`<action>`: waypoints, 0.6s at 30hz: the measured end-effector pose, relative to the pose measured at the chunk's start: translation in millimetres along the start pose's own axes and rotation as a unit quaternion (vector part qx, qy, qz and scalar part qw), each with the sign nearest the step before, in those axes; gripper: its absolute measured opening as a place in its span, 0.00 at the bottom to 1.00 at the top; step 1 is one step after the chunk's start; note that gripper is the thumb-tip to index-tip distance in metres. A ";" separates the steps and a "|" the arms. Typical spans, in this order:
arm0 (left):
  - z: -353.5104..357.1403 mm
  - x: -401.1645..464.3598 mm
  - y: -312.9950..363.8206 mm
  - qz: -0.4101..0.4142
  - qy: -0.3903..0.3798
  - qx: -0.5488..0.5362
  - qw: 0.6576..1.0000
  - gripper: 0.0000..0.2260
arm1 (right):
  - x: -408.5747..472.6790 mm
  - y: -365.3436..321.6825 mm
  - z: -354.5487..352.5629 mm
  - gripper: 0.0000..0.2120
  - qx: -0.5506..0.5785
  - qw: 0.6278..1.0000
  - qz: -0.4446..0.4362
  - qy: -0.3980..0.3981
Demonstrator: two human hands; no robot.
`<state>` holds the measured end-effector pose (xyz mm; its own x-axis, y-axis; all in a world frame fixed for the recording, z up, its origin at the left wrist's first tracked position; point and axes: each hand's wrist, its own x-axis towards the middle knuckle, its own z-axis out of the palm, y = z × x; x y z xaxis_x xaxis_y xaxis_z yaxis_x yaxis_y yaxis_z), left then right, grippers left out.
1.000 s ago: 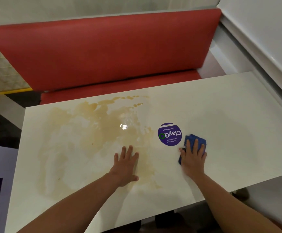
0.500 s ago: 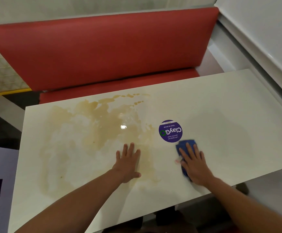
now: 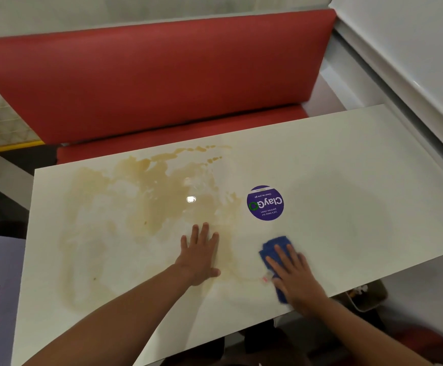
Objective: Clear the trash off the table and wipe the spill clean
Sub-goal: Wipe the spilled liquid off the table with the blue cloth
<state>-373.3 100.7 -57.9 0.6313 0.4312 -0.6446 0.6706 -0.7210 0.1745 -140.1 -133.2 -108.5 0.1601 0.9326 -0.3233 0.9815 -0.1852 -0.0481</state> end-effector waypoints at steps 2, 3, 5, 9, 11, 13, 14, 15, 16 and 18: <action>0.9 0.7 -0.4 0.001 0.001 0.000 1.000 0.46 | 5.0 39.6 -5.6 0.27 0.005 0.998 0.067 -0.016; 1.2 0.8 -0.5 0.001 0.003 0.003 1.000 0.47 | 15.2 53.0 -9.1 0.28 0.005 0.995 0.091 -0.032; 1.4 1.0 0.0 0.002 0.005 0.008 1.000 0.46 | 43.3 59.2 -16.8 0.28 0.033 0.983 0.175 -0.041; 2.1 0.4 0.2 -0.002 0.006 0.008 1.000 0.47 | 80.9 -8.9 -26.8 0.29 0.066 0.960 0.258 0.085; 1.3 0.5 -0.2 -0.001 0.005 0.005 1.000 0.47 | 65.5 -57.3 -24.2 0.29 0.064 0.978 0.181 0.088; 0.7 0.2 -0.3 0.000 0.003 0.005 1.000 0.47 | 30.9 -88.1 -8.5 0.29 0.075 0.990 0.106 0.063; 0.3 -0.2 -0.3 0.001 0.004 0.005 1.000 0.47 | 13.2 -90.3 -2.9 0.28 0.084 0.992 0.085 0.047; 0.4 -0.4 -0.5 0.002 0.004 0.004 1.000 0.47 | -1.8 -83.9 4.8 0.28 0.084 0.994 0.068 0.032; 0.9 -0.1 -0.9 0.003 0.006 0.001 1.000 0.47 | -15.0 -71.5 9.5 0.27 0.080 0.995 0.063 0.015; 2.3 0.7 -1.7 0.005 0.011 -0.001 1.000 0.47 | -30.9 -29.0 16.9 0.27 0.062 0.994 0.091 0.000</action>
<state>-374.9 101.0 -60.3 0.6468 0.4354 -0.6262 0.6645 -0.7246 0.1826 -175.3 -161.8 -113.0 0.3347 0.8797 -0.3378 0.9157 -0.3882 -0.1037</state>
